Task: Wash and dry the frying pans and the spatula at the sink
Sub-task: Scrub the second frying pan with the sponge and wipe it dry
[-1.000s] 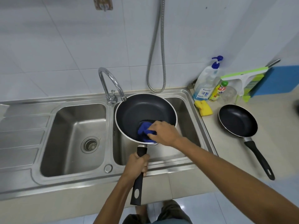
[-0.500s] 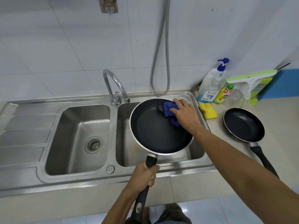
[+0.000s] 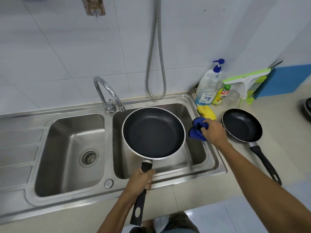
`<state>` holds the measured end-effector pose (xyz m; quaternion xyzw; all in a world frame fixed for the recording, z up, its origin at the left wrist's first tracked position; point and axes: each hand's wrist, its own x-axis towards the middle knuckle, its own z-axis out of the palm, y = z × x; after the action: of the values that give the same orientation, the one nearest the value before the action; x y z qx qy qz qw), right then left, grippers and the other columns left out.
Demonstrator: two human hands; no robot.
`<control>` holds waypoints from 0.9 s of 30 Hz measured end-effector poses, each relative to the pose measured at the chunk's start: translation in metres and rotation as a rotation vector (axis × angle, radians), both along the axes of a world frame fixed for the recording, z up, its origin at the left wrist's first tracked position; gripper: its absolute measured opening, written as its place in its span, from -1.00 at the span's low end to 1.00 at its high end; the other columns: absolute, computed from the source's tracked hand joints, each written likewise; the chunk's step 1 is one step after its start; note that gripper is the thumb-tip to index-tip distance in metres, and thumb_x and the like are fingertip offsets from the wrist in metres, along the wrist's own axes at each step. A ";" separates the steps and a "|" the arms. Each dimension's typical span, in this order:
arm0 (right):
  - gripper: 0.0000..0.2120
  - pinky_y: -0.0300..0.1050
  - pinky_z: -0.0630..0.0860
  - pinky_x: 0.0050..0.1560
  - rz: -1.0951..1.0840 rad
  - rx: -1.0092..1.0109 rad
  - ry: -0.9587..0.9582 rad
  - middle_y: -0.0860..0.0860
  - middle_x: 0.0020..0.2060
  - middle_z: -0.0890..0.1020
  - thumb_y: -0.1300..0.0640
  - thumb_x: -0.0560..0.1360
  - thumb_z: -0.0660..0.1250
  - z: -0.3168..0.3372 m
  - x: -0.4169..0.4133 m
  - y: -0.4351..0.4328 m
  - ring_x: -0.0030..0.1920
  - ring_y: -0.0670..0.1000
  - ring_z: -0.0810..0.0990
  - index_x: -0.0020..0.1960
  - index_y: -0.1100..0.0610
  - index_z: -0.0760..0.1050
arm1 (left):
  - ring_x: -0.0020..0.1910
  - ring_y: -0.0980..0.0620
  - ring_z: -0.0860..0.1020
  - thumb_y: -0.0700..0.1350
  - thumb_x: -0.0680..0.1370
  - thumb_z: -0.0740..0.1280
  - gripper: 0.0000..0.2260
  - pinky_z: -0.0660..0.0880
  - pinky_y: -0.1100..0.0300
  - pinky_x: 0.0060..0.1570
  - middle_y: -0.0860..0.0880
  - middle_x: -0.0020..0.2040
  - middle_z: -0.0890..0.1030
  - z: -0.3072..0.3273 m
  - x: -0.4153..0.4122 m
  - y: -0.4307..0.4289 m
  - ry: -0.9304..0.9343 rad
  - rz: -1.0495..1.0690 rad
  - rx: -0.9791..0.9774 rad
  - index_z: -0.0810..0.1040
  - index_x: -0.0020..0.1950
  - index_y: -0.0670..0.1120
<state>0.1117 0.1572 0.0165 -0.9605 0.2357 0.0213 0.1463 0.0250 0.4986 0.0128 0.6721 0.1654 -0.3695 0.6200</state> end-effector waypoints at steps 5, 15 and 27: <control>-0.67 0.12 0.53 0.00 -0.103 -0.061 -0.032 0.23 0.01 0.57 0.13 0.45 0.43 -0.004 -0.060 -0.048 0.01 0.31 0.59 0.20 0.10 0.55 | -0.59 0.10 0.27 -0.21 0.62 0.33 -0.68 0.30 0.25 -0.57 0.01 -0.50 0.31 -0.003 0.005 -0.008 0.031 0.097 -0.052 0.36 -0.31 -0.07; -0.48 0.28 0.35 0.31 -0.094 -0.211 0.302 0.22 0.52 0.22 -0.05 0.59 0.28 -0.084 -0.131 -0.065 0.41 0.36 0.28 0.51 0.02 0.30 | -0.57 0.07 0.28 -0.21 0.62 0.32 -0.62 0.31 0.23 -0.56 -0.01 -0.50 0.28 -0.002 0.016 -0.019 -0.015 0.218 -0.052 0.31 -0.37 -0.07; -0.60 0.06 0.69 -0.04 -0.250 1.162 0.236 0.07 -0.01 0.70 -0.22 0.65 0.08 0.019 -0.135 0.178 -0.07 0.06 0.72 0.15 0.04 0.53 | -0.40 -0.01 0.52 -0.12 0.62 0.35 -0.60 0.46 0.14 -0.24 -0.08 -0.44 0.51 -0.013 0.022 -0.059 -0.084 0.323 -0.011 0.41 -0.42 -0.11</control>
<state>-0.0233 0.3356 0.0360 -0.6795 0.3111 0.2357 0.6212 0.0475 0.4398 0.0000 0.6481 0.2432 -0.2375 0.6815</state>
